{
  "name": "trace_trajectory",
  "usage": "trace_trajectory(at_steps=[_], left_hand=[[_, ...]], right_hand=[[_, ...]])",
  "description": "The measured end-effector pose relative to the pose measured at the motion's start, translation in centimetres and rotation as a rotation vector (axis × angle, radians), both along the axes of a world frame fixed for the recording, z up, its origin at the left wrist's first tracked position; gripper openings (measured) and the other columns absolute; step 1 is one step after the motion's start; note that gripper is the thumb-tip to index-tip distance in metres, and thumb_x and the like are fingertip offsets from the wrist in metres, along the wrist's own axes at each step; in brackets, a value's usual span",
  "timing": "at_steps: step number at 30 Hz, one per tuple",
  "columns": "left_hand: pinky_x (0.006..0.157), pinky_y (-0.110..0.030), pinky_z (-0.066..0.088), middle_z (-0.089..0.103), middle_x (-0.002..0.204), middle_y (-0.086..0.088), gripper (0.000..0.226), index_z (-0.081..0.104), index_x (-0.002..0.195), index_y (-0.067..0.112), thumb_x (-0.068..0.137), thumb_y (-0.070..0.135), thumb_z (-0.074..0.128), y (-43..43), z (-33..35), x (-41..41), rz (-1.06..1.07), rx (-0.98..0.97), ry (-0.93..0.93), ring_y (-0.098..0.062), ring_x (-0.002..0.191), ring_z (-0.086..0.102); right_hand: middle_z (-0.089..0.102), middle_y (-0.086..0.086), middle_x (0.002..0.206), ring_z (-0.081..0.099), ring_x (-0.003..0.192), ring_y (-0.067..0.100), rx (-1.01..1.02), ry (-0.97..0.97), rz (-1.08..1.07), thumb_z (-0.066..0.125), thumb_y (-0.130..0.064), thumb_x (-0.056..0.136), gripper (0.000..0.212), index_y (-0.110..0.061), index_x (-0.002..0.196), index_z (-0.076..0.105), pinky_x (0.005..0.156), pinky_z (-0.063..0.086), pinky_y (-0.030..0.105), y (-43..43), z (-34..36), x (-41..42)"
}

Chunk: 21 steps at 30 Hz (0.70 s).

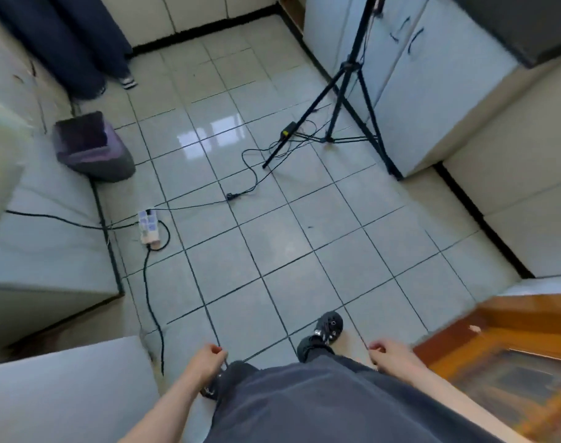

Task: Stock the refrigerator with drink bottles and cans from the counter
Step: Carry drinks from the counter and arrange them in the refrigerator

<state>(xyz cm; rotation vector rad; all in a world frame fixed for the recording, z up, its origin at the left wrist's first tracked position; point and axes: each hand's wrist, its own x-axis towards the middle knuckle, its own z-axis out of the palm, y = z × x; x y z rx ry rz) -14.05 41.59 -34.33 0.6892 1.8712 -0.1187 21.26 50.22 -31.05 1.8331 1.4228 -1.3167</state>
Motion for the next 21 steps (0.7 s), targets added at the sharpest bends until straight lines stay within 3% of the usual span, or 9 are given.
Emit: trace_trajectory(at_steps=[2, 4, 6, 10, 12, 16, 18, 21], left_hand=[[0.067, -0.024, 0.038, 0.059, 0.087, -0.004, 0.011, 0.055, 0.084, 0.018, 0.093, 0.023, 0.05, 5.4, -0.2, 3.8, -0.119, 0.043, 0.007, -0.016, 0.071, 0.053], [0.079, -0.028, 0.043, 0.064, 0.102, -0.006, 0.018, 0.059, 0.102, 0.017, 0.093, 0.029, 0.049, 10.6, -0.3, 8.0, -0.229, 0.078, 0.036, -0.022, 0.092, 0.059], [0.085, -0.032, 0.045, 0.067, 0.107, -0.01, 0.025, 0.061, 0.105, 0.013, 0.092, 0.029, 0.048, 14.8, 0.2, 12.4, -0.326, 0.107, 0.031, -0.028, 0.102, 0.06], [0.089, -0.026, 0.042, 0.064, 0.117, 0.001, 0.029, 0.057, 0.116, 0.022, 0.091, 0.034, 0.05, 21.1, 1.5, 20.6, -0.578, 0.133, -0.008, -0.019, 0.108, 0.058], [0.089, -0.023, 0.04, 0.063, 0.119, 0.004, 0.03, 0.057, 0.118, 0.023, 0.091, 0.034, 0.052, 24.3, 1.7, 24.3, -0.698, 0.143, -0.014, -0.017, 0.111, 0.057], [0.09, -0.023, 0.04, 0.062, 0.12, -0.002, 0.029, 0.06, 0.117, 0.018, 0.092, 0.03, 0.052, 29.5, 1.1, 30.0, -0.9, 0.106, -0.043, -0.019, 0.111, 0.056], [0.088, -0.024, 0.041, 0.062, 0.118, -0.004, 0.028, 0.064, 0.112, 0.015, 0.092, 0.03, 0.051, 33.1, 0.4, 32.5, -0.957, 0.086, -0.04, -0.019, 0.108, 0.057], [0.084, -0.023, 0.041, 0.064, 0.12, -0.005, 0.027, 0.063, 0.109, 0.018, 0.094, 0.034, 0.048, 41.0, -0.3, 37.1, -1.048, 0.05, -0.009, -0.02, 0.109, 0.058]], right_hand=[[0.066, 0.001, 0.107, 0.063, 0.1, 0.017, 0.038, -0.006, -0.102, 0.048, -0.024, 0.093, 0.019, -0.019, 0.108, 0.06, 0.089, 0.048, 0.028, 1.9, -0.5, 4.8], [0.065, 0.0, 0.11, 0.061, 0.102, 0.016, 0.075, -0.04, -0.162, 0.048, -0.025, 0.094, 0.021, -0.02, 0.111, 0.06, 0.091, 0.048, 0.029, 3.6, -0.5, 9.4], [0.064, -0.001, 0.11, 0.059, 0.098, 0.015, 0.094, -0.073, -0.254, 0.048, -0.024, 0.095, 0.02, -0.02, 0.11, 0.06, 0.086, 0.048, 0.028, 4.6, -0.1, 13.6], [0.063, 0.001, 0.111, 0.06, 0.099, 0.017, 0.113, -0.063, -0.509, 0.046, -0.021, 0.096, 0.018, -0.018, 0.11, 0.057, 0.08, 0.046, 0.025, 5.2, 0.0, 19.4], [0.061, 0.0, 0.108, 0.06, 0.101, 0.018, 0.113, -0.048, -0.615, 0.045, -0.02, 0.097, 0.017, -0.016, 0.107, 0.058, 0.083, 0.047, 0.028, 5.9, -0.4, 21.5], [0.063, 0.001, 0.08, 0.057, 0.078, 0.017, 0.03, -0.034, -0.704, 0.044, -0.016, 0.095, 0.024, -0.017, 0.08, 0.063, 0.07, 0.041, 0.026, 7.1, -1.9, 24.2], [0.063, -0.001, 0.084, 0.058, 0.085, 0.015, -0.027, -0.003, -0.784, 0.044, -0.016, 0.097, 0.023, -0.016, 0.085, 0.064, 0.076, 0.042, 0.025, 8.0, -2.6, 25.8], [0.064, -0.001, 0.093, 0.055, 0.088, 0.011, -0.048, 0.033, -0.863, 0.045, -0.017, 0.098, 0.025, -0.018, 0.082, 0.064, 0.072, 0.038, 0.02, 11.1, -2.2, 29.4]])
